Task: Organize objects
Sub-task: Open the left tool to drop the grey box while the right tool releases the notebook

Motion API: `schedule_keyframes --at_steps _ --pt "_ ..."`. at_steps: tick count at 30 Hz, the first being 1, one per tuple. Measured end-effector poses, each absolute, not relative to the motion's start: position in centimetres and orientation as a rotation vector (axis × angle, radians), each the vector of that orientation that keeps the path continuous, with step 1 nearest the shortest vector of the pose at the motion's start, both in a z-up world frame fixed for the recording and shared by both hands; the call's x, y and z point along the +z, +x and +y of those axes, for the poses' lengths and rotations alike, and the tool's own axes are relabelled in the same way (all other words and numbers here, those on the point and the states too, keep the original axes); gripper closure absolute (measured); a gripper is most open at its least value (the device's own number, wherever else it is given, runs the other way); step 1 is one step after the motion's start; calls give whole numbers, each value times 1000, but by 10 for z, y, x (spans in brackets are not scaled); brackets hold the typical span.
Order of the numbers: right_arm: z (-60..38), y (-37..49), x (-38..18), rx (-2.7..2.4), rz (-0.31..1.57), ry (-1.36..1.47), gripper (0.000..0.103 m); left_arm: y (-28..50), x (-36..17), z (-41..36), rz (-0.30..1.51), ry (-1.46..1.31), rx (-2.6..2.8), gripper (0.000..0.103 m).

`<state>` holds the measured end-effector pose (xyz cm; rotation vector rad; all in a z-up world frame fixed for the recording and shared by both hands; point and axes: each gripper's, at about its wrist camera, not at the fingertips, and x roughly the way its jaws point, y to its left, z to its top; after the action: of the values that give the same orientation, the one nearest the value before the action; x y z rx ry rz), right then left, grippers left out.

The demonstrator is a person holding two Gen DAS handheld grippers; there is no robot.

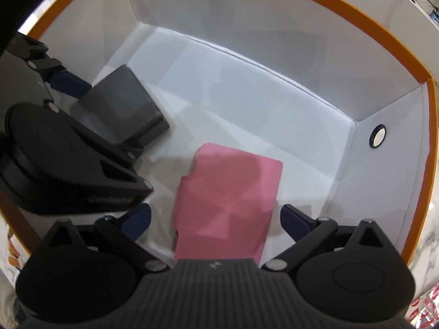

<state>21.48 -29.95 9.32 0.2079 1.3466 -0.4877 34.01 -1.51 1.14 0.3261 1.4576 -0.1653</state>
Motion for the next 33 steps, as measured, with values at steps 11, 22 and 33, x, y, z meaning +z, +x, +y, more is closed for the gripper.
schedule_keyframes --at_steps 11,22,33 --pt "-275 185 125 -545 1200 123 2 304 58 -19 1366 285 -124 11" --pt "-266 201 148 -552 1177 39 1 336 55 -17 1307 252 -105 11" --pt "-226 187 181 -555 1099 -18 1 301 95 -16 1229 246 -74 11"
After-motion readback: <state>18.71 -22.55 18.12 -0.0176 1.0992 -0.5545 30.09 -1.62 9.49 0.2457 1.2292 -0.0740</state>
